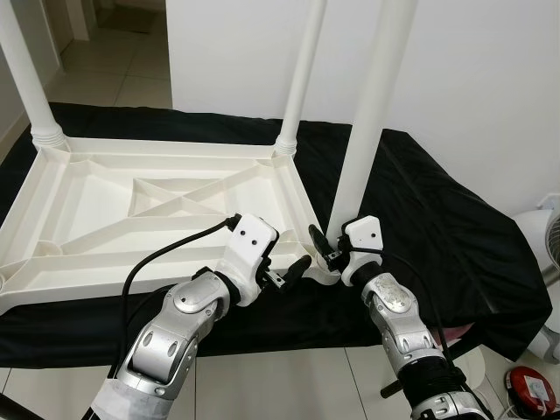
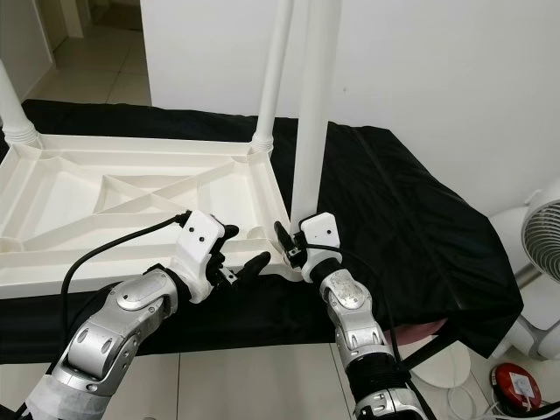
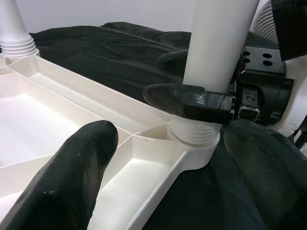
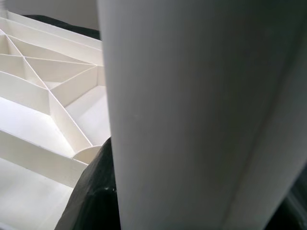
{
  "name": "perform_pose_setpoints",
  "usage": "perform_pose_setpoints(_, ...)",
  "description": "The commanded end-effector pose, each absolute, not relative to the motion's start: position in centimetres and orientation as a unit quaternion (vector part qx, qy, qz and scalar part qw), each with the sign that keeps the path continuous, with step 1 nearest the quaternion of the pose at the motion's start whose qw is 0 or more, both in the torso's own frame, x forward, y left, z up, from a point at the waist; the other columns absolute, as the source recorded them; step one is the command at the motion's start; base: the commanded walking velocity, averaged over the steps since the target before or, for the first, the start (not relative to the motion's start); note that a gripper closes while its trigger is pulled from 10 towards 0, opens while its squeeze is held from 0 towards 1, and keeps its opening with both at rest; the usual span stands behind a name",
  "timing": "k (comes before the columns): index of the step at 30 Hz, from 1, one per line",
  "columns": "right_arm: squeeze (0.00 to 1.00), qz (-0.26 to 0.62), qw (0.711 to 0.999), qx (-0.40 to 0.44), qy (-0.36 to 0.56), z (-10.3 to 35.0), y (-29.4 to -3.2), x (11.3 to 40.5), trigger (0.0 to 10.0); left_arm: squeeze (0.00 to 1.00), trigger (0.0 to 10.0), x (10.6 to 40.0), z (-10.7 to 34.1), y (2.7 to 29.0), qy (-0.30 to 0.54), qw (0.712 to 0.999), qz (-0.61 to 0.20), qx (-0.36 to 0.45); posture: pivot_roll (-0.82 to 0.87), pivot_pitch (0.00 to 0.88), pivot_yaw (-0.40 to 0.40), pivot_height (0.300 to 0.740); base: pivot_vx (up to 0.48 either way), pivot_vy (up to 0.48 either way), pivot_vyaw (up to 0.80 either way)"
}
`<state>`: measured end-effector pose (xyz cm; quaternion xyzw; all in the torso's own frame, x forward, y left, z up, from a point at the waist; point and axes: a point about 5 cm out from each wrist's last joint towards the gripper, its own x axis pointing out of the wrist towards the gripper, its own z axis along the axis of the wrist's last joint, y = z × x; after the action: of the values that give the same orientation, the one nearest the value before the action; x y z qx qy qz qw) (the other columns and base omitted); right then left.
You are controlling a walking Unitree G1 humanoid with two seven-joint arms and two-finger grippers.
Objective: Building children table
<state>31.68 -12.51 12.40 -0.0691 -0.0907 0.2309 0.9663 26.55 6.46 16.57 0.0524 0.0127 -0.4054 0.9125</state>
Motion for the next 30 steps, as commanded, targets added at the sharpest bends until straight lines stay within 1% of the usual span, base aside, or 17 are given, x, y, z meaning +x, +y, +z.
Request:
perform_pose_setpoints(1, 0.0, 0.247, 0.965, -0.06, -0.06, 10.9, -12.6, 31.1, 10.0, 0.0, 10.0, 26.1, 17.1, 5.8, 0.006, 0.892, -0.449, 0.052, 0.04, 0.0, -0.124, 0.74, 0.0, 0.0, 0.0)
perform_pose_setpoints(8, 0.0, 0.257, 0.963, -0.055, -0.06, 10.4, -13.1, 31.0, 10.0, 0.0, 10.0, 26.2, 17.5, 5.9, 0.007, 0.894, -0.445, 0.05, 0.04, 0.0, -0.116, 0.74, 0.0, 0.0, 0.0)
perform_pose_setpoints(15, 0.0, 0.243, 0.969, -0.025, -0.021, 9.1, -13.7, 31.0, 10.0, 0.0, 10.0, 26.2, 17.8, 5.9, 0.005, 0.893, -0.447, 0.051, 0.04, 0.0, -0.112, 0.74, 0.0, 0.0, 0.0)
perform_pose_setpoints(25, 0.0, 0.201, 0.979, 0.009, 0.042, 7.9, -14.1, 31.7, 10.0, 0.0, 10.0, 26.0, 17.9, 5.8, 0.009, 0.894, -0.446, 0.047, 0.04, 0.0, -0.115, 0.74, 0.0, 0.0, 0.0)
perform_pose_setpoints(30, 0.0, 0.194, 0.98, 0.015, 0.051, 7.8, -14.2, 31.9, 10.0, 0.0, 10.0, 26.0, 17.9, 5.8, 0.009, 0.895, -0.443, 0.047, 0.05, 0.0, -0.12, 0.74, 0.0, 0.0, 0.0)
